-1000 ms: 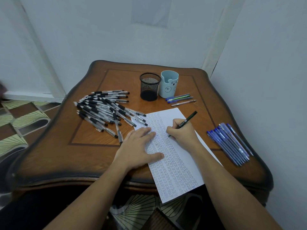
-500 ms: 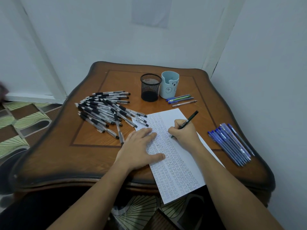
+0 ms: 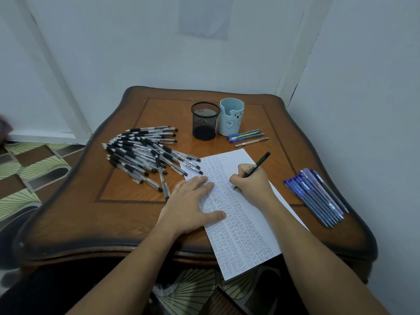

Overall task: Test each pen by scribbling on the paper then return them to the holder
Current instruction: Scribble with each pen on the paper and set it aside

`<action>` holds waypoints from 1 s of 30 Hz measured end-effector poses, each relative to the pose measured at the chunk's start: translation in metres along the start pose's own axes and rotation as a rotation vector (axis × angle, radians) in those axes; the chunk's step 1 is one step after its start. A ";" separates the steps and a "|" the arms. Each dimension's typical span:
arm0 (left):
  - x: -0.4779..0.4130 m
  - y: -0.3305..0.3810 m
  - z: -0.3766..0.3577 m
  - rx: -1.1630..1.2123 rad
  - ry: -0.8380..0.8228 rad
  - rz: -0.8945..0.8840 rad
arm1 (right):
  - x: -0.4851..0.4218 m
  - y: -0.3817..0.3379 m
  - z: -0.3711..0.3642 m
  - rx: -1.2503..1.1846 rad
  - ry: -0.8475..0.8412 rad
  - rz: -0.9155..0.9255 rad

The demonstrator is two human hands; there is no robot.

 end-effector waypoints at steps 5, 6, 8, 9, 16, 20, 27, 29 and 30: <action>0.000 0.000 -0.001 0.004 -0.005 0.003 | 0.000 0.000 0.001 -0.014 0.008 -0.004; 0.000 0.000 -0.001 0.004 -0.005 0.004 | 0.000 0.000 0.000 -0.021 0.005 -0.001; 0.000 -0.001 0.000 0.005 -0.006 0.008 | 0.000 0.000 -0.001 -0.013 0.008 -0.010; -0.001 -0.001 0.000 0.005 -0.011 0.009 | -0.002 0.001 0.000 -0.018 0.021 -0.018; 0.000 -0.001 0.000 0.004 -0.012 0.006 | -0.012 -0.005 0.007 -0.217 0.108 -0.191; 0.000 0.000 0.001 0.001 -0.016 0.006 | -0.011 -0.009 0.005 -0.162 0.014 -0.250; 0.001 0.001 0.002 0.027 -0.027 0.016 | -0.009 -0.014 0.000 -0.021 -0.028 -0.209; 0.002 0.003 0.003 0.022 -0.038 0.012 | -0.010 -0.018 0.000 0.017 -0.065 -0.222; 0.003 0.004 0.004 0.016 -0.044 0.008 | -0.012 -0.020 0.000 0.065 -0.088 -0.235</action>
Point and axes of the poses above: each hand's wrist, its own x-axis away from the middle knuckle, its own z-axis out of the back of the hand, y = z × x, the point moved 2 cm from there along -x, towards the middle knuckle, and after that the axes turned 12 degrees about -z, right-handed, at the moved point
